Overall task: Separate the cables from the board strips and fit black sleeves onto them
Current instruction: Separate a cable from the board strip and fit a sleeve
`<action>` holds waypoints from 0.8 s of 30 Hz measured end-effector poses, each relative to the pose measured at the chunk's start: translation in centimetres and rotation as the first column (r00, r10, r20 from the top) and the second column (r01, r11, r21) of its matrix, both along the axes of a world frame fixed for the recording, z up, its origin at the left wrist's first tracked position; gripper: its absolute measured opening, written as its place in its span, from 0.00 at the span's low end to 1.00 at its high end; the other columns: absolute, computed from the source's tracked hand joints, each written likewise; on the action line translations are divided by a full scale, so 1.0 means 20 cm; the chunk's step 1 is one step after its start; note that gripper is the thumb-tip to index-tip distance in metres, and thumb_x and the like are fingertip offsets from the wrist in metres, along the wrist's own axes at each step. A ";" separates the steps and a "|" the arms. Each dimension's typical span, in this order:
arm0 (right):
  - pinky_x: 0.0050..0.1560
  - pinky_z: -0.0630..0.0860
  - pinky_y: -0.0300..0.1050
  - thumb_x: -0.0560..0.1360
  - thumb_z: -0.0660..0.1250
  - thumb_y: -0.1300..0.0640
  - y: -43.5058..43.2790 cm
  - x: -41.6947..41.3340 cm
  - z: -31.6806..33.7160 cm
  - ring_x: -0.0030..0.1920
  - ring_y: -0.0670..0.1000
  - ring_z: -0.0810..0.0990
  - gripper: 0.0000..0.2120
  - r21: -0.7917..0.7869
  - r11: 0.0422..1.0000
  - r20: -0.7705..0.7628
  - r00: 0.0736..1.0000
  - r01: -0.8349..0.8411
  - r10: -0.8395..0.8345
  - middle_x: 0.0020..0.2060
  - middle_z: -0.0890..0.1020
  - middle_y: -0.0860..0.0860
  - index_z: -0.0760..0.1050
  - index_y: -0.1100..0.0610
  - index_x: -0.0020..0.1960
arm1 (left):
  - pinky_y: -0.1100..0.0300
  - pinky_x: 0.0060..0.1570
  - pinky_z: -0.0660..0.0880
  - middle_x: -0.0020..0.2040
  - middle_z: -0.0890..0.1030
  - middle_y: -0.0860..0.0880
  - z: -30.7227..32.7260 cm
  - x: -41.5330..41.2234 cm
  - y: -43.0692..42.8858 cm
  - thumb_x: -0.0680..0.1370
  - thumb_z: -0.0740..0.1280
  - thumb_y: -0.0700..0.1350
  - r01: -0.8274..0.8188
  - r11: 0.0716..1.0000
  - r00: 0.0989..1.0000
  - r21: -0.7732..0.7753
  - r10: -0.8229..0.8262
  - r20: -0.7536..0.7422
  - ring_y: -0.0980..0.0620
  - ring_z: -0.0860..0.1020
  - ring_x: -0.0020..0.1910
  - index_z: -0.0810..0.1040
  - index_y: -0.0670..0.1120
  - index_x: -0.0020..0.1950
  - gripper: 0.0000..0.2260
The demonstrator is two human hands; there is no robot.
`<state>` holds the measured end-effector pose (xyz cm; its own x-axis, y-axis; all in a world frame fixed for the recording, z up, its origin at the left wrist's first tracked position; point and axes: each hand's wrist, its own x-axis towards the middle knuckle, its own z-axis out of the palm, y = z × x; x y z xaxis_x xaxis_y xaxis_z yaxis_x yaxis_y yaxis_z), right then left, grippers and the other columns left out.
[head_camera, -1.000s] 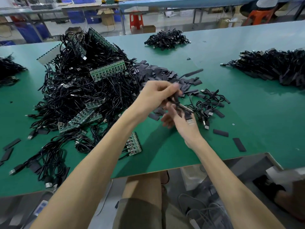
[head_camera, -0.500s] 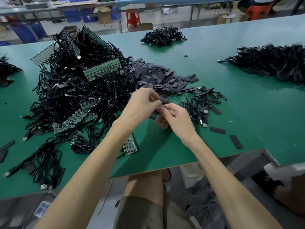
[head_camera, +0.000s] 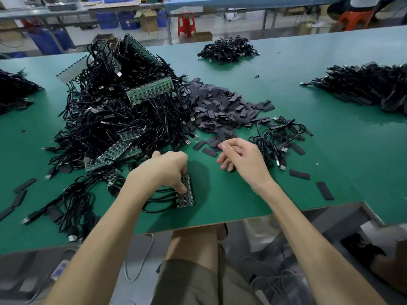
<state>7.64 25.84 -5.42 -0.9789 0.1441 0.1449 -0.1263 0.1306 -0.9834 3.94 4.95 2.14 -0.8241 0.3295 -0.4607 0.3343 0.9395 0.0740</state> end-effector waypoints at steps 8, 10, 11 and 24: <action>0.38 0.76 0.39 0.81 0.69 0.49 0.00 0.02 0.03 0.40 0.45 0.82 0.09 0.107 0.988 0.004 0.994 -0.111 0.111 0.41 0.86 0.48 0.85 0.54 0.53 | 0.55 0.52 0.64 0.43 0.74 0.57 -0.02 -0.04 0.10 0.69 0.81 0.52 -0.004 0.805 0.914 0.593 0.244 -0.325 0.51 0.74 0.46 0.80 0.54 0.42 0.11; 0.38 0.77 0.38 0.79 0.72 0.50 -0.01 0.02 0.03 0.40 0.43 0.80 0.06 0.109 0.988 0.008 0.994 -0.112 0.112 0.38 0.85 0.44 0.85 0.51 0.51 | 0.60 0.46 0.69 0.40 0.78 0.57 -0.06 -0.03 0.13 0.70 0.81 0.47 0.014 0.679 0.926 0.734 0.269 -0.266 0.56 0.77 0.42 0.82 0.53 0.40 0.08; 0.38 0.76 0.37 0.78 0.73 0.51 -0.01 0.02 0.03 0.40 0.42 0.80 0.02 0.102 0.988 0.006 0.993 -0.114 0.114 0.38 0.85 0.42 0.84 0.49 0.50 | 0.66 0.42 0.69 0.38 0.79 0.57 -0.08 -0.02 0.14 0.71 0.80 0.45 0.016 0.639 0.929 0.769 0.274 -0.247 0.62 0.77 0.38 0.81 0.55 0.38 0.09; 0.32 0.68 0.32 0.75 0.76 0.61 -0.02 0.02 0.03 0.29 0.41 0.73 0.06 0.133 0.991 -0.020 0.999 -0.024 0.027 0.31 0.80 0.45 0.82 0.61 0.42 | 0.75 0.35 0.67 0.35 0.81 0.57 -0.15 -0.03 0.17 0.75 0.77 0.42 -0.046 0.509 0.936 0.859 0.322 -0.140 0.67 0.75 0.31 0.87 0.45 0.48 0.04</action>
